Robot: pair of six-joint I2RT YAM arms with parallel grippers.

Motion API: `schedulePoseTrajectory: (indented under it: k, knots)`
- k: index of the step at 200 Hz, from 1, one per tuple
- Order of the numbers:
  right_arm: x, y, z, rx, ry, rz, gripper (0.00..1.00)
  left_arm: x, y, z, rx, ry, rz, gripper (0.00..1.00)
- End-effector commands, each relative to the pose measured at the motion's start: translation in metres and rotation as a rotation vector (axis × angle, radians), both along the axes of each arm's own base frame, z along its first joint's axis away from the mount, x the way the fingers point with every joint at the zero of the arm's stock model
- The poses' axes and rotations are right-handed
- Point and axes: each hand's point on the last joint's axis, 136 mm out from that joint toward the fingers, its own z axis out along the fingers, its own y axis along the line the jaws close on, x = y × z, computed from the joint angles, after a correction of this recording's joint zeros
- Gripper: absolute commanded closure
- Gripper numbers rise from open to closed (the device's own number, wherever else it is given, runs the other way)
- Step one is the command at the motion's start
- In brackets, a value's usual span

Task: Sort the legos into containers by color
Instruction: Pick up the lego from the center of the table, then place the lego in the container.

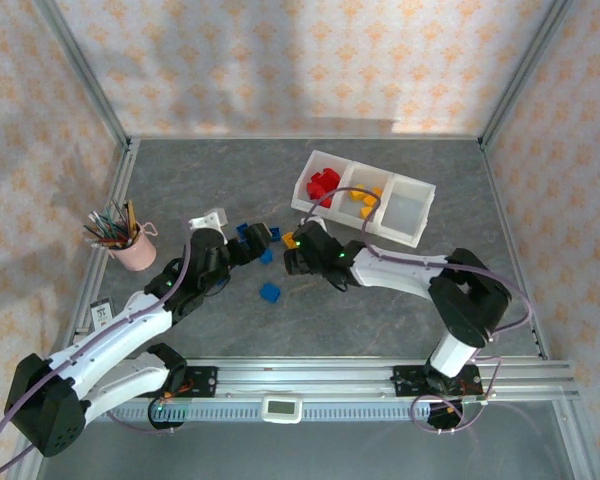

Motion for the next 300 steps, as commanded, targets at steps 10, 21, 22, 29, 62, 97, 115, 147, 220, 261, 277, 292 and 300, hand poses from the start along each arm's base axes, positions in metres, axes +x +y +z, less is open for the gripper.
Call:
schedulePoseTrajectory:
  k: [10, 21, 22, 29, 62, 97, 115, 147, 220, 261, 277, 292, 300]
  knots:
    - [0.011, 0.018, -0.009, -0.043, -0.021, 0.032, 0.13, 0.000, 0.014, -0.001, 0.013, -0.002, 0.053, 0.01]
    - [0.014, 0.019, -0.015, -0.080, -0.015, 0.043, 0.12, 0.000, 0.015, 0.000, 0.021, -0.004, 0.056, 0.01]
    - [0.015, 0.019, -0.015, -0.082, -0.015, 0.044, 0.12, 0.000, 0.015, 0.000, 0.021, -0.004, 0.056, 0.01]
    - [0.016, 0.022, -0.018, -0.085, -0.015, 0.055, 0.12, 0.000, 0.016, 0.001, 0.026, -0.004, 0.058, 0.01]
    - [0.015, 0.030, -0.032, -0.090, 0.012, 0.087, 0.13, 0.002, 0.019, 0.001, 0.036, -0.002, 0.064, 0.01]
    - [0.019, 0.023, -0.037, -0.118, 0.009, 0.046, 0.18, 0.001, 0.019, -0.002, 0.034, 0.004, 0.063, 0.01]
    - [0.017, 0.019, -0.040, -0.126, 0.017, 0.031, 0.21, 0.001, 0.020, -0.004, 0.037, 0.009, 0.063, 0.01]
    - [0.014, 0.015, -0.038, -0.113, 0.021, 0.012, 0.32, 0.002, 0.018, -0.003, 0.024, 0.006, 0.056, 0.01]
    - [0.007, -0.003, 0.005, -0.012, -0.007, -0.021, 0.38, 0.003, 0.009, 0.005, 0.021, 0.007, 0.010, 0.01]
    - [0.023, -0.050, 0.038, 0.000, -0.045, -0.141, 0.37, 0.006, -0.010, 0.007, -0.004, 0.014, -0.065, 0.01]
    - [0.037, -0.074, 0.051, 0.002, -0.075, -0.202, 0.37, 0.008, -0.018, 0.005, 0.005, 0.023, -0.087, 0.01]
    - [0.052, -0.097, 0.060, 0.001, -0.096, -0.252, 0.36, 0.012, -0.028, 0.005, 0.009, 0.024, -0.107, 0.01]
    - [0.061, -0.107, 0.064, 0.003, -0.106, -0.278, 0.36, 0.014, -0.033, 0.005, 0.009, 0.024, -0.120, 0.01]
